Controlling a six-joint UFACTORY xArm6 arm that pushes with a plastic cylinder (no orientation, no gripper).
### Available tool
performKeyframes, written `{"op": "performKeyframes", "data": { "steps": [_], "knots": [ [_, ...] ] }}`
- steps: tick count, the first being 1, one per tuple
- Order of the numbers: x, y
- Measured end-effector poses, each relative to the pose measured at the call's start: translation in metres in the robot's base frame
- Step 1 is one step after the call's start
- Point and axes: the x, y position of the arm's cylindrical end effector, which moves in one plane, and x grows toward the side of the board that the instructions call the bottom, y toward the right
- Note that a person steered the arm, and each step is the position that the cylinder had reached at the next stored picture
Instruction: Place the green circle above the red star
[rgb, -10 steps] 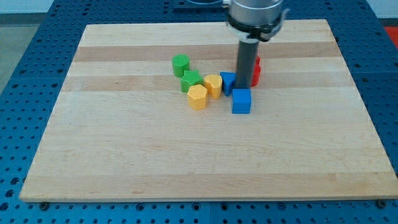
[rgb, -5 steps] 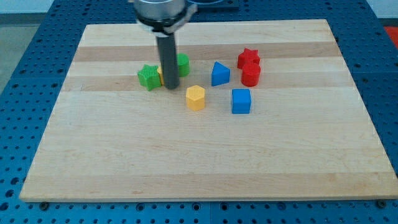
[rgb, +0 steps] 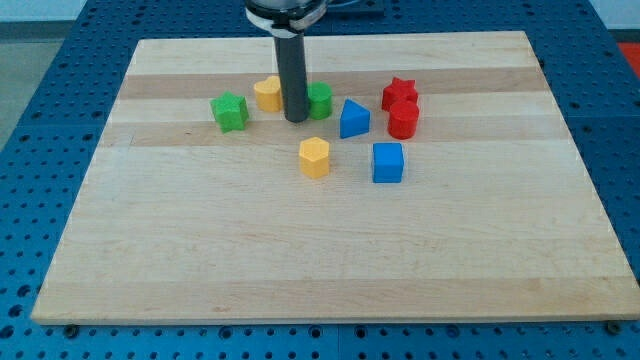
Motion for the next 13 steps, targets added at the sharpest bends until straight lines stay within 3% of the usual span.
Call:
{"op": "performKeyframes", "data": {
  "steps": [3, 6, 13],
  "knots": [
    [-0.031, 0.042],
    [-0.072, 0.032],
    [-0.072, 0.099]
  ]
}}
